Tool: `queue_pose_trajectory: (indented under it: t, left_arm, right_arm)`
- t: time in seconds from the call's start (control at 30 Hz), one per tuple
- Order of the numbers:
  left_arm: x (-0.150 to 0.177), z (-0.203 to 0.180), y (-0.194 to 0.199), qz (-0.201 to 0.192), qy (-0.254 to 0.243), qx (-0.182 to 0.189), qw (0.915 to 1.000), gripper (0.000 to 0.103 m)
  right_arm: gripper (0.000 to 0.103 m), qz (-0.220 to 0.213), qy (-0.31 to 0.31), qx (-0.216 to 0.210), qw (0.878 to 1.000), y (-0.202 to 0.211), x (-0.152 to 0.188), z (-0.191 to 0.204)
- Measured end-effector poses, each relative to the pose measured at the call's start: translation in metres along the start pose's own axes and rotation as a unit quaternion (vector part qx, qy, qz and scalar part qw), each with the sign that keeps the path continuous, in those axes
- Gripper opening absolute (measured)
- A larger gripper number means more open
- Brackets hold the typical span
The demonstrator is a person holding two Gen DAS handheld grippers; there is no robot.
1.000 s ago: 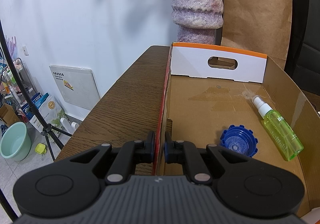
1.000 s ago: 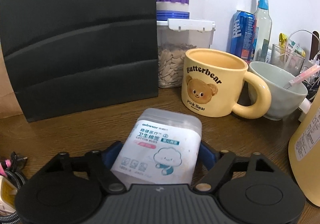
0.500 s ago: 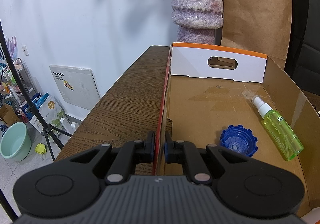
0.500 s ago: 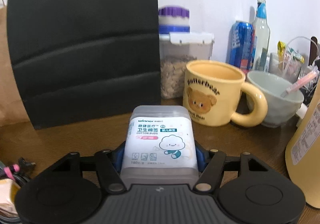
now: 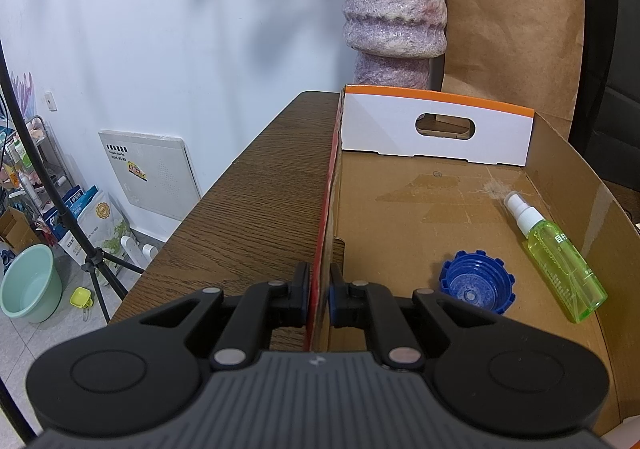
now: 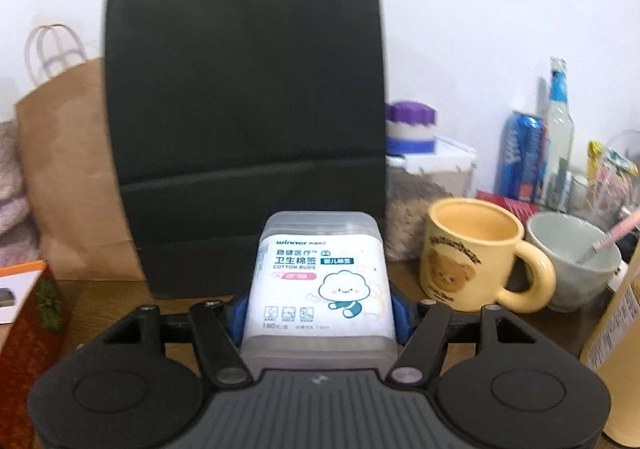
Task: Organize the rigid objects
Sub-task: 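Carry the cotton-bud box with the right tool into the tray and release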
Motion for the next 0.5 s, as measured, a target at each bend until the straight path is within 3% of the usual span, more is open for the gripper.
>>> queue_pose_trajectory:
  t: [0.5]
  left_arm:
    - [-0.001, 0.0, 0.0, -0.001, -0.001, -0.001, 1.0, 0.01]
  right_arm:
    - [0.064, -0.02, 0.075, -0.087, 0.993, 0.025, -0.01, 0.092]
Point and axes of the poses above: each gripper's, at about its wrist camera, not at the fingertips, and y roughly against the way its jaws point, z to its left, x to its underside, the point moved 6 cm from there along -y, roughly the way its jaws point, and after that the axes turned 15 degrees about -x, right-handed, at the moved point
